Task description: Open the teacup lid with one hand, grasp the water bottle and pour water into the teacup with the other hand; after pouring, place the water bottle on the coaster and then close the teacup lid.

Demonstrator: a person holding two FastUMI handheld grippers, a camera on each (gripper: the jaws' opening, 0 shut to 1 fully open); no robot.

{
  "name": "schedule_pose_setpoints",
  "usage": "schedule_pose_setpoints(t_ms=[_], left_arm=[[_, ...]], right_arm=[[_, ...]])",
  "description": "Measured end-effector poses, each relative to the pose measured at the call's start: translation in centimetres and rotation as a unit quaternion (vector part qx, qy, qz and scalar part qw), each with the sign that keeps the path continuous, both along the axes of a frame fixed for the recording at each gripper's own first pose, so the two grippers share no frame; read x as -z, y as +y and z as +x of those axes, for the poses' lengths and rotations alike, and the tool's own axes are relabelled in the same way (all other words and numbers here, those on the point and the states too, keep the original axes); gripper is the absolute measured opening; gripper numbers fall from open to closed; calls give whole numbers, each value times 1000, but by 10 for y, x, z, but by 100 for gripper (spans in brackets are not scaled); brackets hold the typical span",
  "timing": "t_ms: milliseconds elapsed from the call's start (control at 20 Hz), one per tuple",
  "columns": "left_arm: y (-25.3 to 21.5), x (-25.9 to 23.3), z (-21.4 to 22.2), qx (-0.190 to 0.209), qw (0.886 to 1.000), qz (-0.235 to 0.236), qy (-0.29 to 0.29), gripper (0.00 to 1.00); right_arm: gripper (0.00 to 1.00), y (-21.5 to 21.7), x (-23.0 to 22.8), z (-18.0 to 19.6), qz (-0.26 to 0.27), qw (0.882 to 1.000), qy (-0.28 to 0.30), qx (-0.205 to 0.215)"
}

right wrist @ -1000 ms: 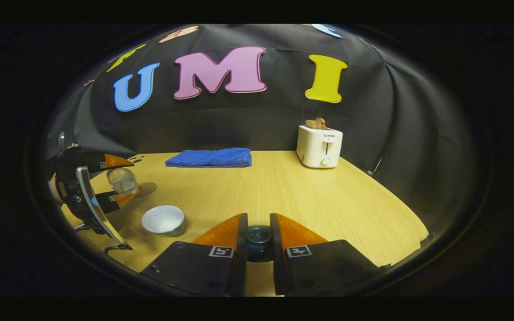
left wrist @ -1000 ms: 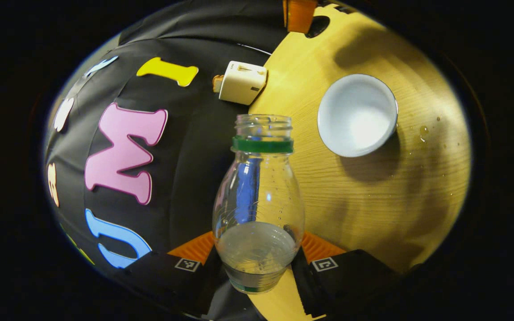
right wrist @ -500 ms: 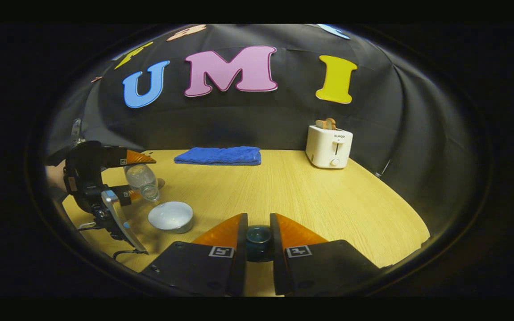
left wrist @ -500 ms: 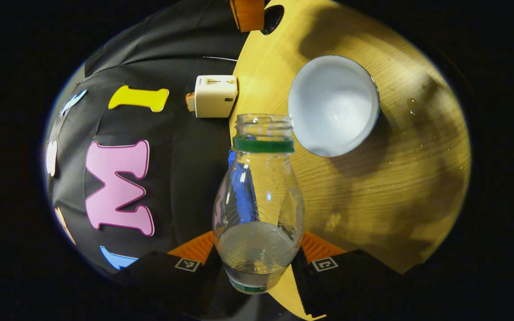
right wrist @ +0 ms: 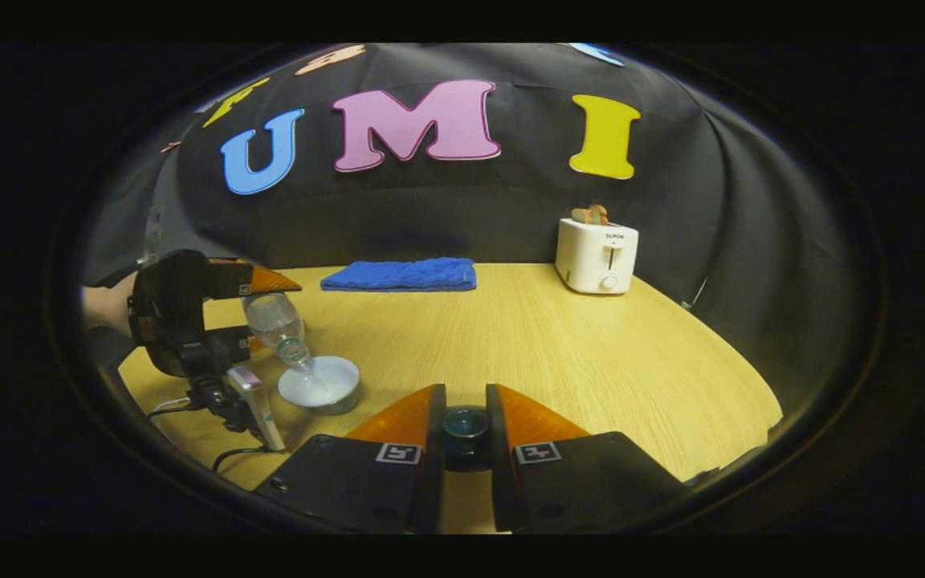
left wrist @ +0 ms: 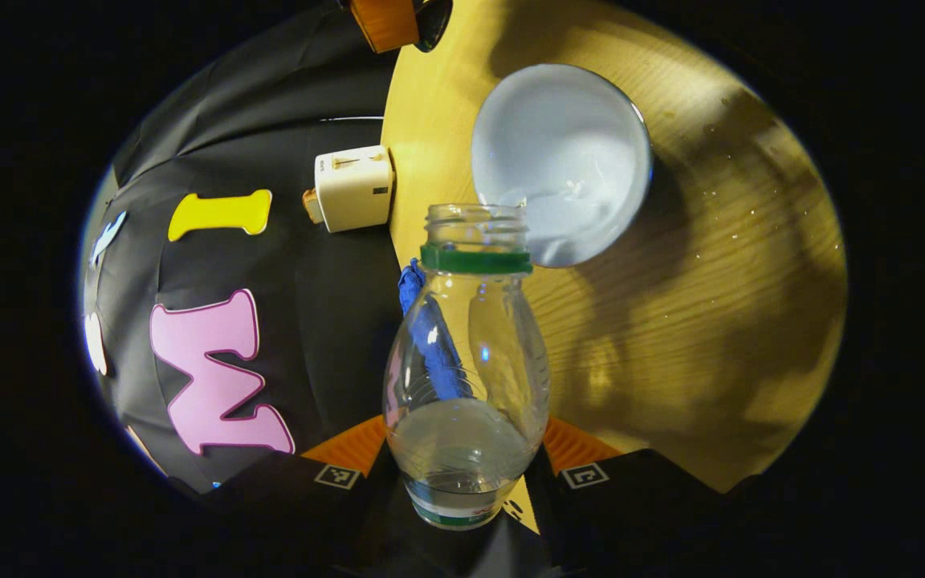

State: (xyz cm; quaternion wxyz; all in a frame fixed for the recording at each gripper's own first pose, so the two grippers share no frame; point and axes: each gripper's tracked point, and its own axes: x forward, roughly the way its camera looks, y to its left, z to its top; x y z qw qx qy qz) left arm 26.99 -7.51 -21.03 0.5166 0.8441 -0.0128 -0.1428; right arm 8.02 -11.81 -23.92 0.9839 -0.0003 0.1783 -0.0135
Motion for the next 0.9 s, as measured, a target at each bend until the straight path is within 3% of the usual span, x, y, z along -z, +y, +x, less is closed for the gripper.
schedule_pose_setpoints(t_ms=[150, 550, 650, 900], left_arm=[[-3, -2, -1, 12, 1000, 21, -4, 76], [-9, -12, 7, 27, 997, 72, -16, 76], [-15, -15, 6, 44, 995, 91, -23, 76], [-21, -17, 3, 74, 989, 118, -40, 76]], right_arm=[[25, 6, 5, -4, 4, 1000, 6, -5], [30, 11, -1, -4, 4, 1000, 3, -13], [25, 11, -1, -4, 3, 1000, 1, -13], [31, 14, 0, -4, 1, 1000, 0, -15]])
